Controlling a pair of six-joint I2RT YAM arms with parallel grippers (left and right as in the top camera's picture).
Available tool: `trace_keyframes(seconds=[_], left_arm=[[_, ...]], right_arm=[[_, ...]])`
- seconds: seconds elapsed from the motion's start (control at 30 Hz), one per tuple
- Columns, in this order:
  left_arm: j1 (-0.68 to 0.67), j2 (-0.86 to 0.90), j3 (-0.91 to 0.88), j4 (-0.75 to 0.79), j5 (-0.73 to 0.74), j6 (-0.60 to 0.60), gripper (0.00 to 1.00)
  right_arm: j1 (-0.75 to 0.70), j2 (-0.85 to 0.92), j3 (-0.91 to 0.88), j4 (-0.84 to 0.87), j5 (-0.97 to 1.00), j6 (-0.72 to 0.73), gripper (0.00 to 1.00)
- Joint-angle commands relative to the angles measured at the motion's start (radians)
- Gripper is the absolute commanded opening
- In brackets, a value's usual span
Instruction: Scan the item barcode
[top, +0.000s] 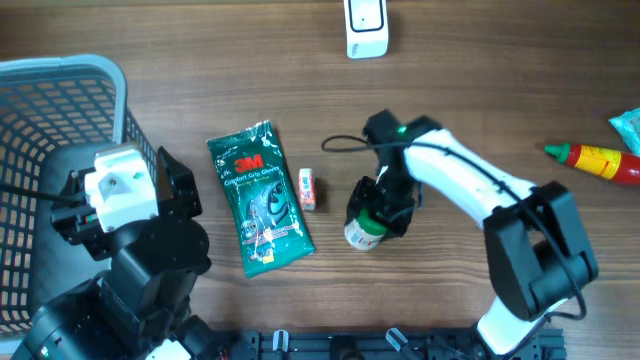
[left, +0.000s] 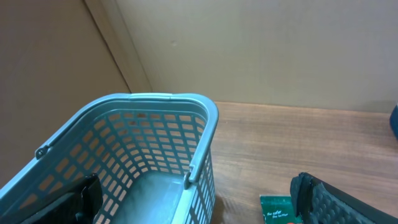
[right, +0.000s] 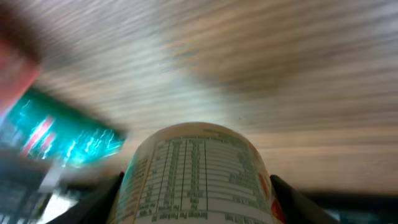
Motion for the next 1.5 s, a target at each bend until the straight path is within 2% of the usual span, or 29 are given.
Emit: trace_keyframes(seconds=[0.0,0.17,0.3,0.4,0.47,0.57,0.6,0.7,0.73,0.77,0.83,0.87,1.03,1.2,1.27,1.33,1.47], left_arm=[[-0.001,-0.003,0.001,0.003,0.002,0.005,1.0],[-0.001,-0.003,0.001,0.003,0.002,0.005,1.0],[-0.001,-0.003,0.001,0.003,0.002,0.005,1.0],[-0.001,-0.003,0.001,0.003,0.002,0.005,1.0],[-0.001,-0.003,0.001,0.003,0.002,0.005,1.0],[-0.001,-0.003,0.001,0.002,0.002,0.005,1.0],[-0.001,-0.003,0.001,0.003,0.002,0.005,1.0],[-0.001,-0.003,0.001,0.003,0.002,0.005,1.0],[-0.001,-0.003,0.001,0.003,0.002,0.005,1.0],[-0.001,-0.003,0.001,0.003,0.002,0.005,1.0],[-0.001,-0.003,0.001,0.003,0.002,0.005,1.0],[-0.001,-0.003,0.001,0.003,0.002,0.005,1.0],[-0.001,-0.003,0.001,0.003,0.002,0.005,1.0],[-0.001,-0.003,0.001,0.002,0.002,0.005,1.0],[-0.001,-0.003,0.001,0.002,0.002,0.005,1.0],[-0.001,-0.003,0.001,0.003,0.002,0.005,1.0],[-0.001,-0.003,0.001,0.003,0.002,0.005,1.0]], right_arm=[[-0.04,0.009,0.03,-0.105,-0.212,-0.167,0.56],[-0.04,0.009,0.03,-0.235,-0.34,-0.261,0.55],[-0.04,0.009,0.03,-0.209,-0.322,-0.288,0.56],[-0.055,0.009,0.049,-0.146,-0.232,-0.287,0.54],[-0.089,0.008,0.138,-0.148,-0.141,-0.287,0.47],[-0.116,-0.007,0.287,-0.112,0.016,-0.277,0.48],[-0.116,-0.014,0.353,-0.031,0.128,-0.257,0.52],[-0.116,-0.018,0.373,0.176,0.251,-0.277,0.64],[-0.116,-0.017,0.373,0.255,0.264,-0.322,0.64],[-0.116,-0.017,0.373,0.334,0.267,-0.379,0.6],[-0.116,-0.016,0.373,0.439,0.354,-0.392,0.51],[-0.115,-0.015,0.373,0.517,0.453,-0.417,0.51],[-0.116,0.085,0.372,0.834,0.613,-0.519,0.54],[-0.116,0.308,0.373,1.378,0.666,-0.557,0.69],[-0.117,0.368,0.38,1.531,0.705,-0.581,0.72],[-0.124,0.419,0.412,1.598,0.722,-0.605,0.72],[-0.142,0.492,0.482,1.614,0.721,-0.609,0.72]])
